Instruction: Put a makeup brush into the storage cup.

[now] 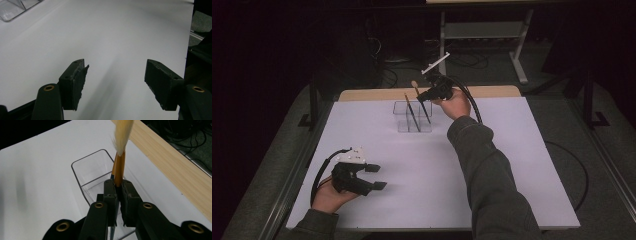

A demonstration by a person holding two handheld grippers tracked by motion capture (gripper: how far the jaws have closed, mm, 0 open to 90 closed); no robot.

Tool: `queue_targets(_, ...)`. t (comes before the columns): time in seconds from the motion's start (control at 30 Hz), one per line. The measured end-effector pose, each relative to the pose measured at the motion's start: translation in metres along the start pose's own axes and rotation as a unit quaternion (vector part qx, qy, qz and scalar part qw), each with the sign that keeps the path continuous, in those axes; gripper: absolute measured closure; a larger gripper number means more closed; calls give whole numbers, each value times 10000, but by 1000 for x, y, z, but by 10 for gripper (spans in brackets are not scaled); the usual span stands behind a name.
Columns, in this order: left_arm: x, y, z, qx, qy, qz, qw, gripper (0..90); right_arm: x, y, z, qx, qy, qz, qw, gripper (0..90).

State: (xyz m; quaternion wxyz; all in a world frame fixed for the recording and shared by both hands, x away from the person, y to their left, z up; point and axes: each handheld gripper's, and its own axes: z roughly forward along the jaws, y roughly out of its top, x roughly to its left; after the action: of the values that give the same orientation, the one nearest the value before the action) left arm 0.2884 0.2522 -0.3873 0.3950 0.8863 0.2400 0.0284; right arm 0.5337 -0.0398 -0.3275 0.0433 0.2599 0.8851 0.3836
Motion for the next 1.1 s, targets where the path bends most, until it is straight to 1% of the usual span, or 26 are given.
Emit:
queue_targets(0.07, 0, 0, 0, 7, -4, -11, 10000, 324, -1, -1, 1, -18, -17, -31, 10000, 827)
queue_targets(0.1, 0, 0, 0, 8, 2, 22, 10000, 324, 0, -2, 1, 9, -2, 47, 10000, 826)
queue_targets(0.17, 0, 0, 0, 5, 0, 13, 10000, 324, -1, -3, 2, -1, -21, -6, 10000, 826)
queue_targets(0.2, 0, 0, 0, 5, 0, 14, 10000, 324, 0, -4, 3, 15, -17, 14, 10000, 826)
queue_targets(0.23, 0, 0, 0, 6, -1, 18, 10000, 324, 0, -4, 3, 29, -3, 83, 10000, 826)
queue_targets(0.3, 1, 0, 0, 2, 0, 8, 10000, 324, -1, -5, 5, 33, -18, -16, 10000, 826)
queue_targets(0.43, 1, 0, 0, 6, 3, 6, 10000, 324, 0, -6, 7, 70, -34, 2, 10000, 825)
queue_targets(0.47, 1, 0, 0, 3, 3, 13, 10000, 325, 1, -6, 7, 93, -18, 71, 9999, 825)
queue_targets(0.5, 1, 0, 0, 5, 2, 10, 10000, 324, 0, -7, 8, 82, -34, -8, 10000, 824)
queue_targets(0.57, 1, 0, 1, 6, 8, 9, 10000, 325, 1, -8, 9, 137, -36, 30, 9999, 823)
queue_targets(0.6, 0, 0, 1, 10, 11, 9, 10000, 324, 0, -9, 10, 153, -52, -19, 9999, 823)
queue_targets(0.67, 0, 0, 1, 13, 15, 1, 10000, 323, 0, -11, 11, 164, -62, -41, 9998, 822)
queue_targets(0.77, 0, 0, 1, 8, 11, -5, 10000, 323, 1, -12, 11, 181, -51, 7, 9998, 823)
queue_targets(0.83, 0, 0, 1, 7, 23, -12, 10000, 320, 1, -13, 12, 181, -57, -13, 9998, 821)
queue_targets(0.87, 1, 0, 1, -4, 22, -18, 10000, 318, 1, -13, 12, 195, -59, 11, 9998, 818)
queue_targets(0.9, 1, -1, 1, -11, 20, -26, 10000, 318, 1, -13, 12, 194, -77, -38, 9998, 814)
queue_targets(0.93, 1, -1, 1, -21, 17, -28, 10000, 317, 1, -14, 12, 211, -82, -21, 9997, 797)
queue_targets(0.97, 2, 0, 1, -18, 21, 42, 10000, 317, 1, -14, 13, 226, -52, 17, 9997, 767)
queue_targets(1.0, 2, 0, 1, -19, 20, 41, 10000, 317, 1, -14, 13, 221, -55, 60, 9997, 747)
queue_targets(1.07, 1, 0, 1, -12, 22, 16, 10000, 317, 3, -15, 13, 234, -89, 118, 9996, 734)
queue_targets(1.1, 1, 0, 1, -1, 23, 23, 10000, 317, 2, -16, 13, 217, -102, 60, 9997, 729)
